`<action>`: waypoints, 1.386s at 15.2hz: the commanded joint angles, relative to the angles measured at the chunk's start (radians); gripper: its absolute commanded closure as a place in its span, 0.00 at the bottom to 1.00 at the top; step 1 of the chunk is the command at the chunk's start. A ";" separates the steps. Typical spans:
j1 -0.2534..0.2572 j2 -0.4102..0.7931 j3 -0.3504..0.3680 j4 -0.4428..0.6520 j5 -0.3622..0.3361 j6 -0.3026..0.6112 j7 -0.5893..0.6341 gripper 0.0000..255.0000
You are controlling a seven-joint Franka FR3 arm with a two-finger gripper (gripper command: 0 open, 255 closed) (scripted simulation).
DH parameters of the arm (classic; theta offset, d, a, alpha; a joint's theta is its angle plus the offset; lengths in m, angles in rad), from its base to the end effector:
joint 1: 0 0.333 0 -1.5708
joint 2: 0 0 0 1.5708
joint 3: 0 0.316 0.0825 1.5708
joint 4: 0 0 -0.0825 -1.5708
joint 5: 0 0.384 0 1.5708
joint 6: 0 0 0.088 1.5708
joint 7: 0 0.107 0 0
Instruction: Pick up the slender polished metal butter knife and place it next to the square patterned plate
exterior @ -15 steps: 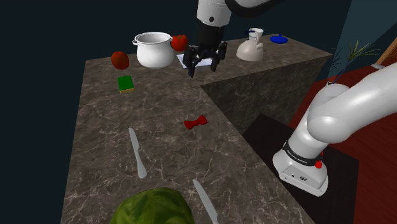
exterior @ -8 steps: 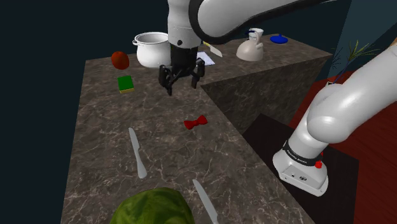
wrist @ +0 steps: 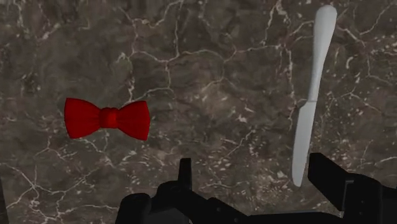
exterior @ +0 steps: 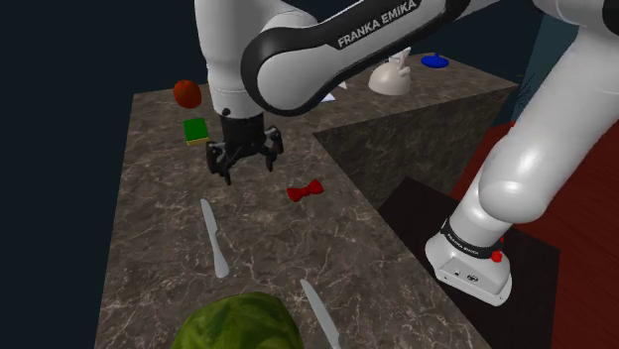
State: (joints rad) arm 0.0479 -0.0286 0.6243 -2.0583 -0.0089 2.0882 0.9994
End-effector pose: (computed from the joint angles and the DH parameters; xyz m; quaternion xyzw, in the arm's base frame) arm 0.4287 0.3430 0.4505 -0.9866 0.1606 -0.0269 0.0114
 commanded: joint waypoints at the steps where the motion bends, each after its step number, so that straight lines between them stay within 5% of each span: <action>1: 0.015 0.096 0.021 0.059 -0.061 0.006 0.075 0.00; 9: 0.171 0.449 0.001 0.338 -0.258 -0.032 0.300 0.00; 21: 0.185 0.495 -0.020 0.297 -0.292 0.048 0.321 0.00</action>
State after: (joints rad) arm 0.2327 0.4662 0.6043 -1.7608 -0.3001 2.1353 1.3202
